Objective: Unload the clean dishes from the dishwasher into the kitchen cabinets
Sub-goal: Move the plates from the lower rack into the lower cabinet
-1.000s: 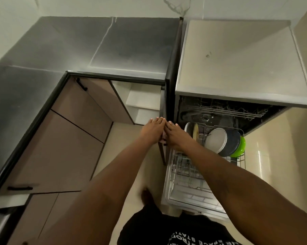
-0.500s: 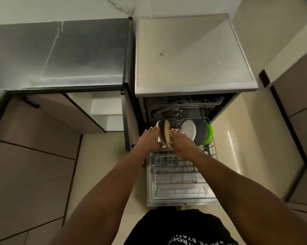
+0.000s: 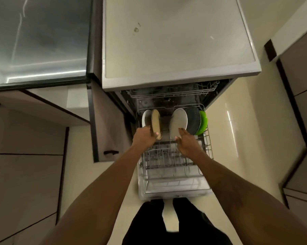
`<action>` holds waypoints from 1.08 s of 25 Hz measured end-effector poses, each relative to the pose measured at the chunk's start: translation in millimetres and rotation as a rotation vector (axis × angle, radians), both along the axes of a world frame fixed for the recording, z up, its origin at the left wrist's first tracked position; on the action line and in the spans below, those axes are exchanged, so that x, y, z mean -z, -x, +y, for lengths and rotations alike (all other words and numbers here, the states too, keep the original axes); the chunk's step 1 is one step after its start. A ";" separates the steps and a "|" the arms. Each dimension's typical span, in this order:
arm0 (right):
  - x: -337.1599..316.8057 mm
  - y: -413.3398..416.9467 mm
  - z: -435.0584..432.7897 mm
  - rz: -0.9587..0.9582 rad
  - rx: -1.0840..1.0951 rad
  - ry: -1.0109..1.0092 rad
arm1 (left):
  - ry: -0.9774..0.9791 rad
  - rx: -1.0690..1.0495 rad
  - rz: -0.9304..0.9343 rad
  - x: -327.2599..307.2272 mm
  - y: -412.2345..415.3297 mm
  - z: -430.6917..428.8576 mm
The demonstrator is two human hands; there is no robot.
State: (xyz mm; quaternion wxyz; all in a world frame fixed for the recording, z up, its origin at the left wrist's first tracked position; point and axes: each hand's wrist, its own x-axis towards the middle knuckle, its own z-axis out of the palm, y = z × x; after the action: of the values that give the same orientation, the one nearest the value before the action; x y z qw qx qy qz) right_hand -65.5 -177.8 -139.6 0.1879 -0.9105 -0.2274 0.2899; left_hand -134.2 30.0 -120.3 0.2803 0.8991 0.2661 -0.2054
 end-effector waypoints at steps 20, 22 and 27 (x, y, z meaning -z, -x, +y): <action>239.2 -105.7 7.3 0.098 0.548 -0.047 | -0.025 -0.477 0.005 253.5 -93.1 7.5; 233.4 -106.6 7.9 0.083 0.519 -0.006 | -0.047 -0.466 0.014 245.1 -92.2 7.4; 177.2 -93.0 4.9 0.084 0.409 -0.012 | -0.030 -0.486 -0.003 192.3 -71.1 10.8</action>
State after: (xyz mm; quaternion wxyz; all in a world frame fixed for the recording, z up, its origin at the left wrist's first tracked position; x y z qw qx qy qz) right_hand 27.5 -172.9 -316.8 0.2577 -0.9236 -0.0317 0.2822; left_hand -63.1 40.8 -312.6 0.3085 0.8130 0.4773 -0.1266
